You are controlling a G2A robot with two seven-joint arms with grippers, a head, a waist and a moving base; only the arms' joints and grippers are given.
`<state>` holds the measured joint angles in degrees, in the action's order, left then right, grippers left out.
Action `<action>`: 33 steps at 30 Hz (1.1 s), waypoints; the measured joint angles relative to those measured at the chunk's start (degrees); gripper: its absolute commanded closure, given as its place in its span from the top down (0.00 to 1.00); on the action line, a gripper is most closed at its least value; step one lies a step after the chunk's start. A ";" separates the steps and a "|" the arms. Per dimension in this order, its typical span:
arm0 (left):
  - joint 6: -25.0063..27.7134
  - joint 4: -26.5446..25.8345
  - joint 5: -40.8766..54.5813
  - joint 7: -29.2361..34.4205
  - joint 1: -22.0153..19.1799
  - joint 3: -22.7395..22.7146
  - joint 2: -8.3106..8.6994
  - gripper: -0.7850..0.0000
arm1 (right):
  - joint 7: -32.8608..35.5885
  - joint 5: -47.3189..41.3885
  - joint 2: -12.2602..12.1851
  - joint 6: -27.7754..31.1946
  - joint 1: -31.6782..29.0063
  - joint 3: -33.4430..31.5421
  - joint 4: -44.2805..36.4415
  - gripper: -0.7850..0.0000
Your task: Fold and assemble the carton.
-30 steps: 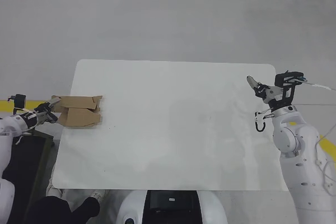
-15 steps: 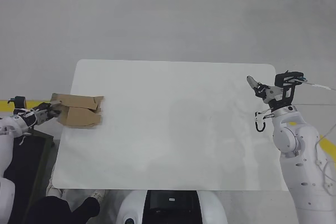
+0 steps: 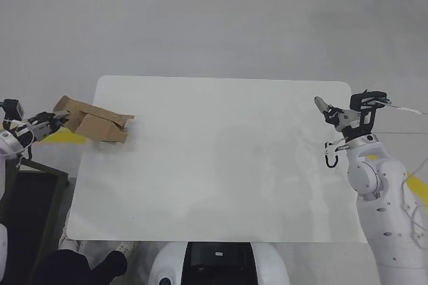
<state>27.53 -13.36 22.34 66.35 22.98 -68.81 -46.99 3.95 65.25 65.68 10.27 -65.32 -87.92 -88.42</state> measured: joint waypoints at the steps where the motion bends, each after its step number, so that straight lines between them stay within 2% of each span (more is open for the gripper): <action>1: 0.09 -0.39 0.28 0.47 -0.41 -0.07 -0.11 0.00 | 0.00 0.00 0.00 0.00 0.00 0.00 0.00 1.00; 5: 1.48 -2.51 0.44 1.44 -2.27 0.26 -0.91 0.00 | 0.00 0.00 0.00 0.00 0.00 0.00 0.00 1.00; 16: 2.83 -7.08 -2.53 -1.53 -9.37 3.40 -4.03 0.00 | 0.00 0.00 0.00 0.00 0.00 0.00 0.00 1.00; 21: 1.91 -9.40 -0.94 0.92 -11.94 4.92 -5.94 0.00 | 0.00 0.00 0.00 0.00 0.00 0.00 0.00 1.00; 28: 2.03 -12.83 0.81 2.69 -12.61 8.18 -9.01 0.00 | 0.00 0.00 0.00 0.00 0.00 0.00 0.00 1.00; 33: 1.38 -15.27 4.09 7.66 -11.14 10.38 -11.02 0.00 | 0.00 0.00 0.00 0.00 0.00 0.00 0.00 1.00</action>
<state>28.91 -28.63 26.43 74.01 11.85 -58.43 -58.01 3.95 65.25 65.68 10.27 -65.32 -87.92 -88.42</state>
